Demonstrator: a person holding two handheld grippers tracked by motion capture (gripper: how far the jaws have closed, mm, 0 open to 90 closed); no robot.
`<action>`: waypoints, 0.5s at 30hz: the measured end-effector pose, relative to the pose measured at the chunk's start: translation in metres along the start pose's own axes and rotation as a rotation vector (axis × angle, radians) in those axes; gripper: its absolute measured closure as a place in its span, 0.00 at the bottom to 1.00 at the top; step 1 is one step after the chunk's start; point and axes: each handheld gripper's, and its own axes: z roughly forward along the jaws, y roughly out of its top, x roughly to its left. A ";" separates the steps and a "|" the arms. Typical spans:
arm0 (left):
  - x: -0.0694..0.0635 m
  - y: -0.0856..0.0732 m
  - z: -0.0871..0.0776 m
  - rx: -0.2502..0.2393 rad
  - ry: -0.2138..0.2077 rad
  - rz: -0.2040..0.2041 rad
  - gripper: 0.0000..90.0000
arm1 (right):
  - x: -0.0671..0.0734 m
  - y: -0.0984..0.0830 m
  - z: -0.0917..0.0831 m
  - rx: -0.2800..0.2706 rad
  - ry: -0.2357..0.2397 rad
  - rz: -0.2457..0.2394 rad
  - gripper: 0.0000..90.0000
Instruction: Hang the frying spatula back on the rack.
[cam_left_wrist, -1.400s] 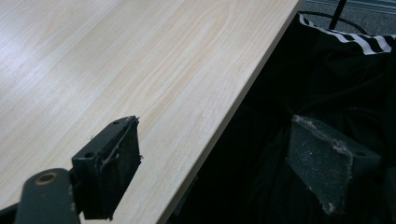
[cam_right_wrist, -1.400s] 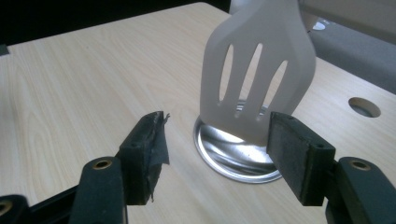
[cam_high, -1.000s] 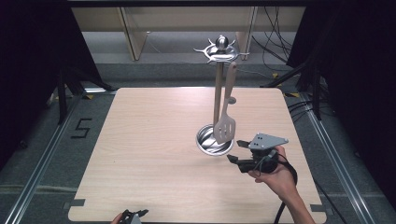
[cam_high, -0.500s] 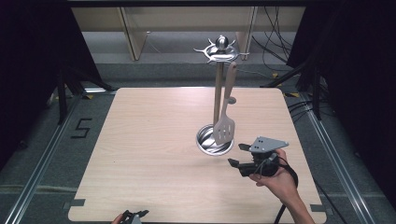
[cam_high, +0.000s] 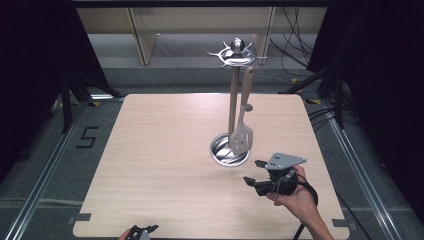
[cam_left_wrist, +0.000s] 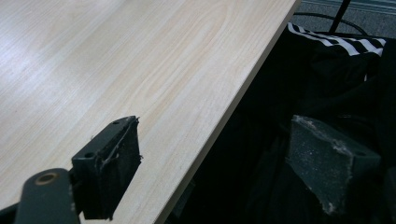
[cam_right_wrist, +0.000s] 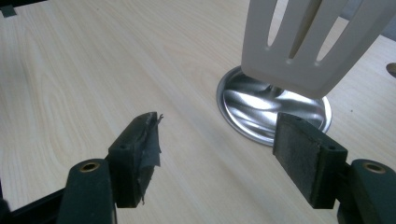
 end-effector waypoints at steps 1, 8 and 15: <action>0.000 0.000 0.000 0.001 0.000 0.002 0.18 | -0.001 -0.001 0.001 -0.002 0.005 -0.015 0.36; -0.001 0.000 0.001 0.000 -0.016 -0.010 0.18 | 0.003 -0.006 -0.001 0.012 0.007 0.010 0.35; -0.001 -0.001 0.002 0.009 -0.021 -0.011 0.18 | 0.002 -0.015 0.001 0.032 0.001 -0.010 0.35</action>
